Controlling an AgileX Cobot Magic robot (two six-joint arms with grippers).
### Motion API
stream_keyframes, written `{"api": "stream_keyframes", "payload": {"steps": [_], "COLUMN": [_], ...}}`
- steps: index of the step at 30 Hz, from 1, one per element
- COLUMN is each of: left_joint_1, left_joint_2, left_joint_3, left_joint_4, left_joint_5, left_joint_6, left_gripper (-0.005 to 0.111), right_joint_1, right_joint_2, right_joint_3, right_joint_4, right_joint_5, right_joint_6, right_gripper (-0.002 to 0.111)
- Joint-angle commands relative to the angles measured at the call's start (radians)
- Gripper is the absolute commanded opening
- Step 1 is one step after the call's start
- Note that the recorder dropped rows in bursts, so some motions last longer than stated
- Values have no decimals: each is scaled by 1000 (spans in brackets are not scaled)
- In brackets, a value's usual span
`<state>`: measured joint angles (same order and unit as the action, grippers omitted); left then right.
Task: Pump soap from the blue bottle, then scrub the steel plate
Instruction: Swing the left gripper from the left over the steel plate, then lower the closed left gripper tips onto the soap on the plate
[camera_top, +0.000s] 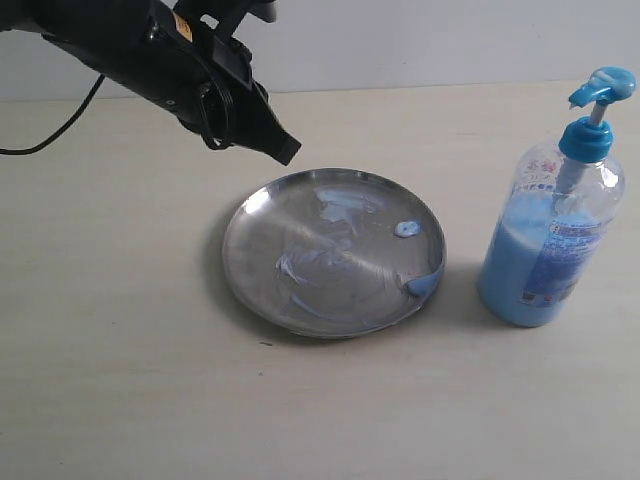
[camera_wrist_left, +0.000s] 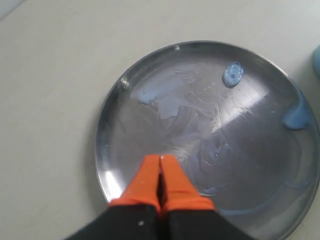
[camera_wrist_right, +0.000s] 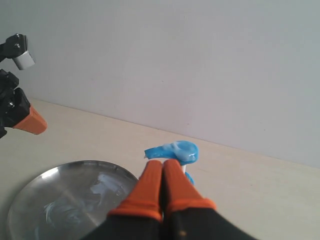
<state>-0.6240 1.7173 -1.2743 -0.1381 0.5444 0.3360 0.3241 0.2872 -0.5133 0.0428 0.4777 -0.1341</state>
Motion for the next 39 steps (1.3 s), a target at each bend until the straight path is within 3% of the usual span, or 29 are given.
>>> {"api": "stream_keyframes", "payload": {"steps": [1,9,17,27,39], "left_joint_1": [-3,-3,-3,-9,-96], "left_joint_2": [2,61,180,346,550], "left_joint_3": [-8,-8,-31,-239,-501], "left_joint_4": [-20,-228,-371,-494,-499], "left_joint_5": [-44,-154,-107,98,169], "left_joint_6": [-2,-4,0,0,0], "left_gripper": [0,0,0,0,0], "right_joint_1": [2,2,2,2,2], "right_joint_2": [-7,-7,-7,-7,-7], "right_joint_3": [7,7,7,7,7], "right_joint_4": [5,5,7,9,36], "right_joint_5": [-2,-2,-2,-2,-2], "right_joint_6": [5,5,5,6,6], "right_gripper": [0,0,0,0,0]}}
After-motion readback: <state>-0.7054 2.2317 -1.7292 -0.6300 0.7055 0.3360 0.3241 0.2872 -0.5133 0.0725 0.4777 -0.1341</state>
